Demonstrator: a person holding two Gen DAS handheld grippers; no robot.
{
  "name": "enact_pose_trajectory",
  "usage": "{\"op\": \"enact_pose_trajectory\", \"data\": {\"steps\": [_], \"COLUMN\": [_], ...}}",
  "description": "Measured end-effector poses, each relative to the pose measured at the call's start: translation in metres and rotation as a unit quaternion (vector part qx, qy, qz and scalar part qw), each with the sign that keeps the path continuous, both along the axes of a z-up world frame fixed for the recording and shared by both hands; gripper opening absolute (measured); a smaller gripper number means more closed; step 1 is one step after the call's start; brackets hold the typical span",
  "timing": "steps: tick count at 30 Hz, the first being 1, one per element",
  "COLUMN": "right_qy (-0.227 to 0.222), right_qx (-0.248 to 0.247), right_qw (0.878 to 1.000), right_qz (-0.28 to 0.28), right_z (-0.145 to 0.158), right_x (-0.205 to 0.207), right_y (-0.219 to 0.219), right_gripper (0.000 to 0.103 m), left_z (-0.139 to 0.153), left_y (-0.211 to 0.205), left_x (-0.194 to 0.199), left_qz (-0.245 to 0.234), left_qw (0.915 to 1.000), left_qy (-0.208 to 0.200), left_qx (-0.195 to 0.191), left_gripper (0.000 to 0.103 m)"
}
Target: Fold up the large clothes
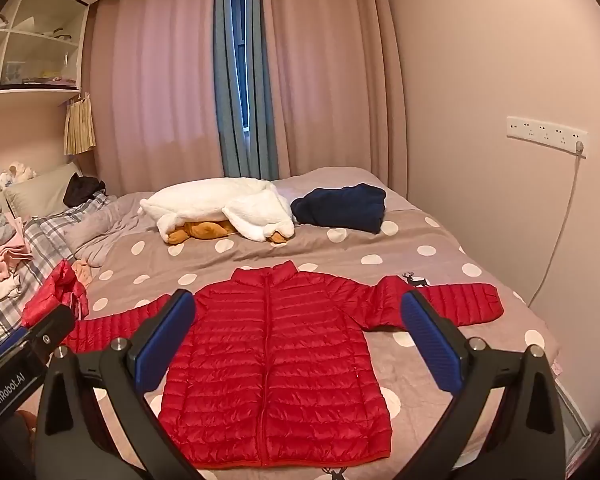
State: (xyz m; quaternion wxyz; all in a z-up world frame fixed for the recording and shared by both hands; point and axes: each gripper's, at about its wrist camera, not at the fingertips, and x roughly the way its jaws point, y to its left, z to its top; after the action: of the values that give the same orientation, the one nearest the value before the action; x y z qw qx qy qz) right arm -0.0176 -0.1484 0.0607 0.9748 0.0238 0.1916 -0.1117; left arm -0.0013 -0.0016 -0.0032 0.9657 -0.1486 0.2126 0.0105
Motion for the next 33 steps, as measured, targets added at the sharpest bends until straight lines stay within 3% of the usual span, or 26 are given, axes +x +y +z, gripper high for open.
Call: {"op": "enact_pose_trajectory", "data": {"steps": [33], "right_qy": [0.014], "right_qx": [0.004], "right_qw": [1.0], "right_qz": [-0.011], "right_z": [-0.012], "right_x": [0.004], "right_y": [0.001], "right_gripper": [0.103], "left_z": [-0.003], "left_y": [0.006], "left_x": [0.0], "left_qz": [0.004], "left_qw": [0.9999], "left_qy": [0.014], "left_qx": [0.007], "left_gripper": [0.103]}}
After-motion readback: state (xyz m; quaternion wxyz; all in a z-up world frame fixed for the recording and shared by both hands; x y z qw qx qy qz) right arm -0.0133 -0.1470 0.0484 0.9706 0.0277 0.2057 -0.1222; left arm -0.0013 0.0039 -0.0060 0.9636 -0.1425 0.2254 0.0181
